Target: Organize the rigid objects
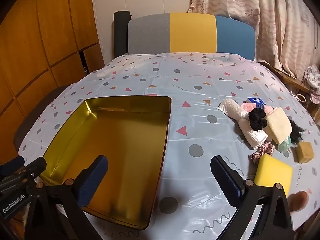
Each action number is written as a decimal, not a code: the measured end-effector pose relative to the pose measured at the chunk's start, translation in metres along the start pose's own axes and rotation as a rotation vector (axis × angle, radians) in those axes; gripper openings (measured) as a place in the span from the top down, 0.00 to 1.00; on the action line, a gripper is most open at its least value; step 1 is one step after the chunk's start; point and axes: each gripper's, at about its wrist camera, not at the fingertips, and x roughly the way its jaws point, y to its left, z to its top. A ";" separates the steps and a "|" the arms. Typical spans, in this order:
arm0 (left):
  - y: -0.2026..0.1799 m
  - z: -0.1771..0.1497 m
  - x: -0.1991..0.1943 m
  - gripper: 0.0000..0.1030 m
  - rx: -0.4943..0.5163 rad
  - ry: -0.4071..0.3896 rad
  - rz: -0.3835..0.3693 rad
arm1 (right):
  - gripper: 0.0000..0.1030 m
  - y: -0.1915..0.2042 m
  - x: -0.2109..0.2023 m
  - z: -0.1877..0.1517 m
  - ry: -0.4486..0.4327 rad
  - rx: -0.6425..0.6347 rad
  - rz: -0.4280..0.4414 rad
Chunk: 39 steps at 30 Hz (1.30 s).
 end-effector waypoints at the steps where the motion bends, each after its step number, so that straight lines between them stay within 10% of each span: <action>1: 0.000 0.000 0.000 0.31 0.000 0.001 -0.005 | 0.00 -0.001 0.000 0.000 0.014 0.014 0.007; 39: -0.005 -0.004 -0.002 0.31 0.018 -0.001 -0.011 | 0.00 -0.004 -0.001 0.000 0.005 0.011 0.002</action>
